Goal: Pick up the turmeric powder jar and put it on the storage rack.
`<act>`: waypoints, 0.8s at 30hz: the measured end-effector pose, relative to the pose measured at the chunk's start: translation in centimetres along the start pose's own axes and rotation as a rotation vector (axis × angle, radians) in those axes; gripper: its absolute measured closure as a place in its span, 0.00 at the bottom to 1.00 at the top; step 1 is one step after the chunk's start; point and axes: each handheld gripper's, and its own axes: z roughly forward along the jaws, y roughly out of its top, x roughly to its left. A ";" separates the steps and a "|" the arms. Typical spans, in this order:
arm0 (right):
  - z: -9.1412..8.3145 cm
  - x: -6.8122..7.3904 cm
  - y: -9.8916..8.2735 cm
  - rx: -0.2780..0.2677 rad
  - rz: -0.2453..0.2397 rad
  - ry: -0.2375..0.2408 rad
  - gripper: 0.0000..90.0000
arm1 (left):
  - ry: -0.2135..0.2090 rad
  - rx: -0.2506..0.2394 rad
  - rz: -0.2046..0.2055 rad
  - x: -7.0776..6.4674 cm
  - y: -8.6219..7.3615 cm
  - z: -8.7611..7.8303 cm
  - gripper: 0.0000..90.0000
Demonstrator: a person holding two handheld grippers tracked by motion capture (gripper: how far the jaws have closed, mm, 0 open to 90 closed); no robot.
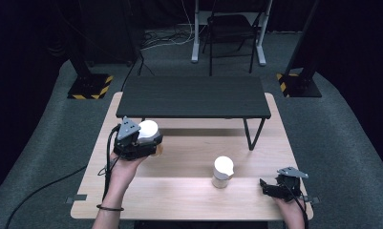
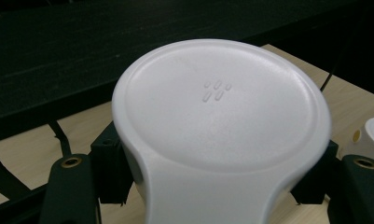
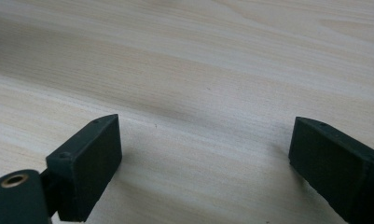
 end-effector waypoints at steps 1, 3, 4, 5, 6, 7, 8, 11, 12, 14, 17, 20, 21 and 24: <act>0.0 0.0 0.0 0.000 0.000 0.000 0.10 | -0.001 0.000 0.003 0.1 0.4 -0.1 0.33; 0.0 0.0 0.0 0.000 0.000 0.000 0.10 | -0.006 -0.002 0.006 0.3 1.1 -0.2 0.33; 0.0 0.0 0.0 0.000 0.000 0.000 0.10 | -0.009 -0.003 0.006 0.3 1.5 -0.2 0.33; 0.0 0.0 0.0 0.000 0.000 0.000 0.10 | -0.009 -0.005 0.009 0.4 1.9 -0.3 0.33; 0.0 0.0 0.0 0.000 0.000 0.000 0.10 | -0.006 -0.006 0.014 0.4 2.3 -0.3 0.33; 0.0 0.0 0.0 0.000 0.000 0.000 0.10 | -0.001 -0.007 0.017 0.4 2.7 -0.4 0.33; 0.0 0.0 0.0 0.000 0.000 0.000 0.10 | 0.001 -0.008 0.021 0.4 3.1 -0.4 0.33; 0.0 0.0 0.0 0.000 0.000 0.000 0.10 | -0.002 -0.016 0.018 0.8 4.1 -0.5 0.33; 0.0 0.0 0.0 0.000 0.000 0.000 0.10 | -0.005 -0.016 0.019 1.0 4.4 -0.5 0.33; 0.0 0.0 0.0 0.000 0.000 0.000 0.10 | -0.004 -0.020 0.018 1.2 5.0 -0.5 0.33; 0.0 0.0 0.0 0.000 0.000 0.000 0.10 | -0.001 -0.027 0.011 1.4 5.9 -0.6 0.33; 0.0 0.0 0.0 0.000 0.000 0.000 0.10 | -0.010 -0.031 0.003 1.8 6.7 -0.4 0.33; 0.0 0.0 0.0 0.000 0.000 0.000 0.10 | -0.010 -0.029 0.005 1.9 7.0 -0.4 0.33; 0.0 0.0 0.0 0.000 0.000 0.000 0.10 | -0.008 -0.026 0.015 2.0 7.8 -0.3 0.33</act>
